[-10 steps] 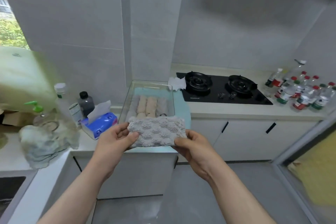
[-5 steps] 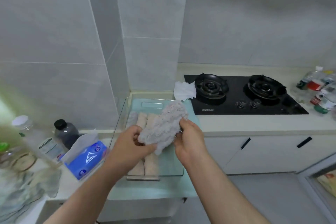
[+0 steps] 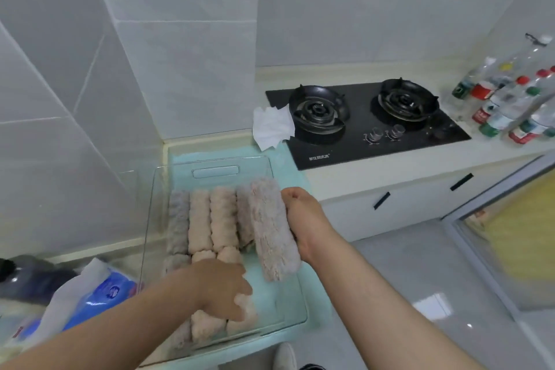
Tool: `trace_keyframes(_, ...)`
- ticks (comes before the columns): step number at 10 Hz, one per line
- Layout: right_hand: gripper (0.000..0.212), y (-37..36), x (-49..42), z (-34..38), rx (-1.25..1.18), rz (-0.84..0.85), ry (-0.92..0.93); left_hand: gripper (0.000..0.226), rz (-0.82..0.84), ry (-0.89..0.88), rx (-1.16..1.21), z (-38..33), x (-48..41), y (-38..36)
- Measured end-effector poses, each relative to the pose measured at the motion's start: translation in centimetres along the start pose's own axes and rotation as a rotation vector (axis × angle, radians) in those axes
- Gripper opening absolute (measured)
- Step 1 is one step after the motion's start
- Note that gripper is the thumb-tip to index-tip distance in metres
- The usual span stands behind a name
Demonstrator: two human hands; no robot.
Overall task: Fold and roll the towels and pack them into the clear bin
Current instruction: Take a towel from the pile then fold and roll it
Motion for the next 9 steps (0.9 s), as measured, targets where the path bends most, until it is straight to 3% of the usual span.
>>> trace_keyframes(2,0.033,-2.5,2.0,-4.4,0.123,-0.075,-0.155,0.076,-0.028,-0.110,-0.177,0.8,0.2,-1.7)
trace_keyframes(3,0.027,-4.2,1.1,-6.8,0.253,-0.164,-0.141,0.070,-0.083,-0.116,-0.144,0.9,0.9,-1.6)
trace_keyframes(5,0.031,-6.3,-1.8,-12.2,0.248,-0.223,-0.321,0.064,-0.109,-0.145,-0.101,1.4,1.8,-2.2)
trace_keyframes(6,0.036,-6.4,-1.0,-11.8,0.331,-0.267,-0.275,0.063,-0.123,-0.143,-0.099,1.6,2.2,-2.4)
trace_keyframes(7,0.030,-6.8,-0.4,-10.7,0.629,-0.103,-0.122,0.062,-0.135,-0.131,-0.071,2.1,2.3,-2.7)
trace_keyframes(8,0.020,-7.0,-0.6,-10.6,0.801,-0.081,-0.047,0.061,-0.132,-0.117,-0.068,2.3,2.2,-2.9)
trace_keyframes(9,0.029,-7.0,-0.2,-10.6,0.944,-0.106,0.026,0.063,-0.120,-0.123,-0.077,2.2,2.2,-2.8)
Point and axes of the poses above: each hand's wrist, its own x-axis away from the middle knuckle, its own y-axis out of the back of the hand, z = x × y, the point moved 4 cm from there along -x, towards the middle knuckle, and after that the axes turned 15 degrees about -z, right-handed, at the moved point
